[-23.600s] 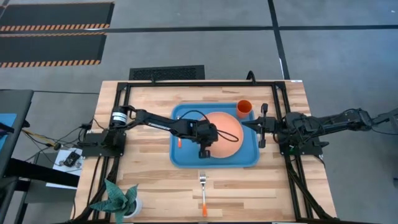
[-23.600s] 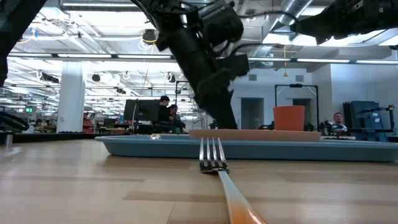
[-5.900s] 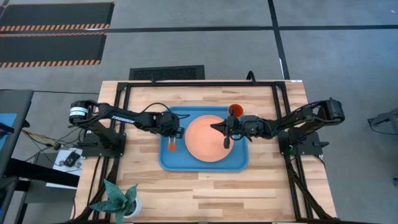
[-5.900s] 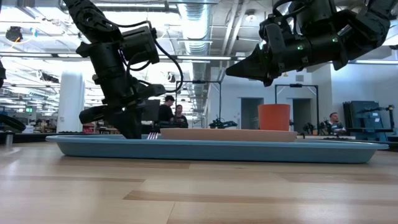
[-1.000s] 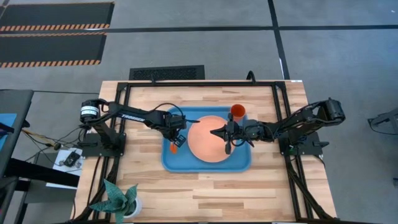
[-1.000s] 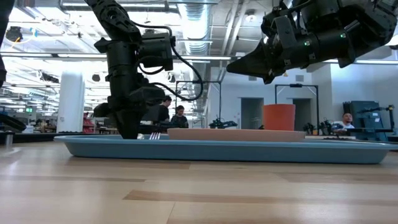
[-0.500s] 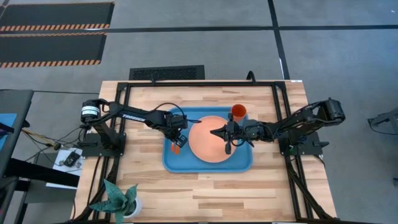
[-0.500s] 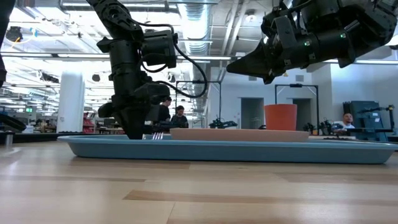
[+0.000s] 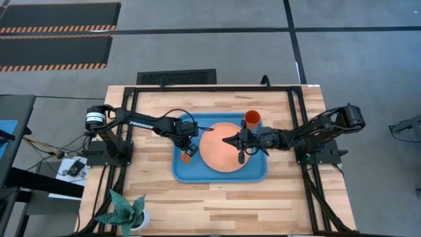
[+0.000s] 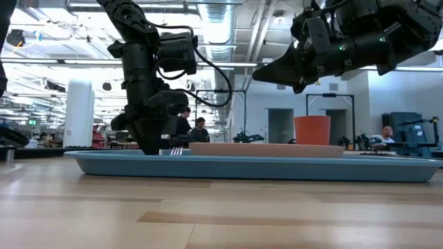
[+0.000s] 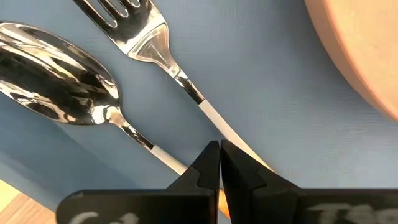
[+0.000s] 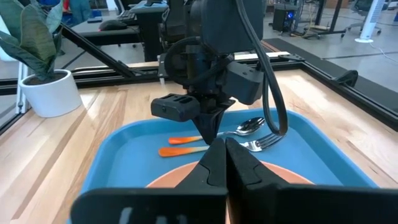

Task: Pick and place plate/cup/fork/spoon on tray
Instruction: Put the orange fork on the blue tray to the left of the light orange plate

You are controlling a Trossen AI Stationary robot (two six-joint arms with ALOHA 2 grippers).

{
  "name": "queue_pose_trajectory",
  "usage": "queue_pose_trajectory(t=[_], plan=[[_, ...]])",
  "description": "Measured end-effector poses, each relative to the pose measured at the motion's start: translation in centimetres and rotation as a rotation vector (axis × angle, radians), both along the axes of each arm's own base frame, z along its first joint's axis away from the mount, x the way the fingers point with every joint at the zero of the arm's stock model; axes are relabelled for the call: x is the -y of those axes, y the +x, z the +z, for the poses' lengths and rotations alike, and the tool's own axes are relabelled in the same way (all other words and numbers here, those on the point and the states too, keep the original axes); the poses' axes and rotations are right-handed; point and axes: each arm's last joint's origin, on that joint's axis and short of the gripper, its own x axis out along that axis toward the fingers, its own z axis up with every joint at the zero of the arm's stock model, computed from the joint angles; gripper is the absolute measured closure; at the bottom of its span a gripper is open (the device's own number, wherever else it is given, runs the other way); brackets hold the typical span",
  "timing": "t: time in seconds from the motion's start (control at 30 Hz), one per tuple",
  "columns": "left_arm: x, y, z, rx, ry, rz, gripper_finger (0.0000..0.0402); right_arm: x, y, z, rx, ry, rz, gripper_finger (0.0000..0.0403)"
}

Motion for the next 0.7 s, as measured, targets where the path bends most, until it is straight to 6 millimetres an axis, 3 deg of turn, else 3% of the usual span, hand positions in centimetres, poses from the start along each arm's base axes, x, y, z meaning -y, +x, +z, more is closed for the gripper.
queue_pose_trajectory(t=[0.7], plan=[[0.58, -0.02, 0.04, -0.004, -0.022, -0.053, 0.0401, -0.01, 0.00, 0.00, 0.000, 0.001, 0.000, 0.0397]])
